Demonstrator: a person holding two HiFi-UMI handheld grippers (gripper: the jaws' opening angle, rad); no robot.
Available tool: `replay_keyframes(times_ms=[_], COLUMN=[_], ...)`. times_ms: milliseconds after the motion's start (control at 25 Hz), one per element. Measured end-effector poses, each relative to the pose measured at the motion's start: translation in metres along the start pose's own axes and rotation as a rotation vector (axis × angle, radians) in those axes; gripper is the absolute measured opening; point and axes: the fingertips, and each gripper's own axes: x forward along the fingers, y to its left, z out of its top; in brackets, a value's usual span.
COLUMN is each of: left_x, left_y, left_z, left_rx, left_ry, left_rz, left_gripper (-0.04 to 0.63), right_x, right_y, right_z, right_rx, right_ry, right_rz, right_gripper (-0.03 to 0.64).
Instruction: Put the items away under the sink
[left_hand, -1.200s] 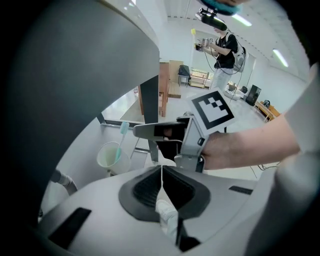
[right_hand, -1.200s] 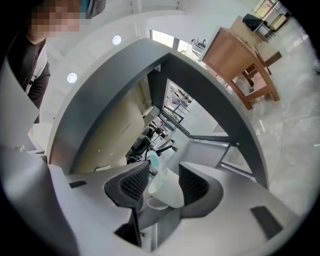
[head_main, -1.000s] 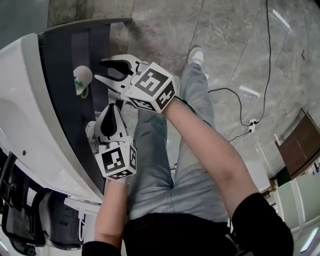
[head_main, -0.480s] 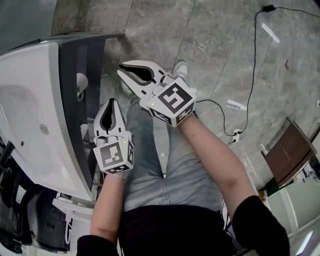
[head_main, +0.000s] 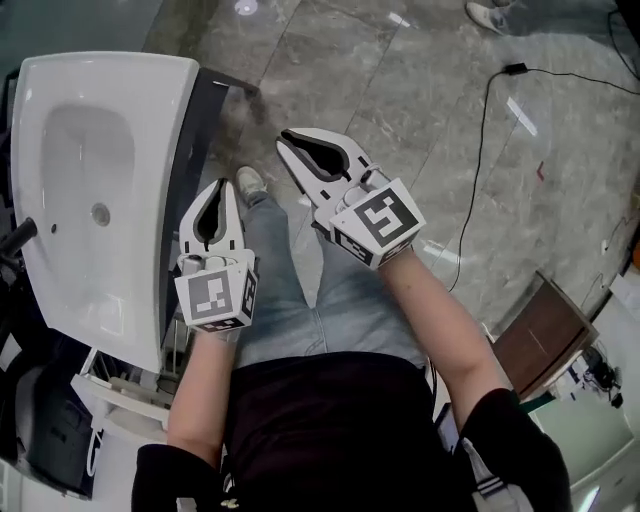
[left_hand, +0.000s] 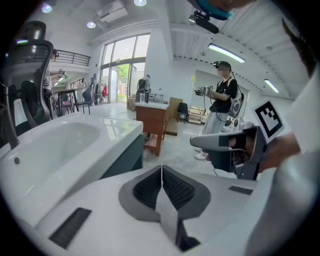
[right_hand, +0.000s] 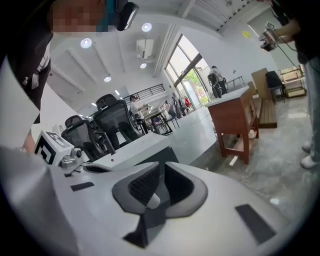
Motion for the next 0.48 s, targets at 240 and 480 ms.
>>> replay_keyframes(times_ms=[240,480], left_x=[-0.046,-0.088], left_y=[0.004,0.006], left_z=[0.053,0.102], left_rx=[-0.020,-0.035], left_ry=[-0.087,-0.148], left_rz=[-0.020,-0.068], left_gripper=[0.028,0.028], right_x=[-0.029,-0.048], right_y=[0.033,0.066], right_z=[0.058,0.084], right_rx=[-0.054,-0.011], right_ry=[-0.002,0.046], right_rz=[-0.012,-0.014], right_gripper=[0.050,0.051])
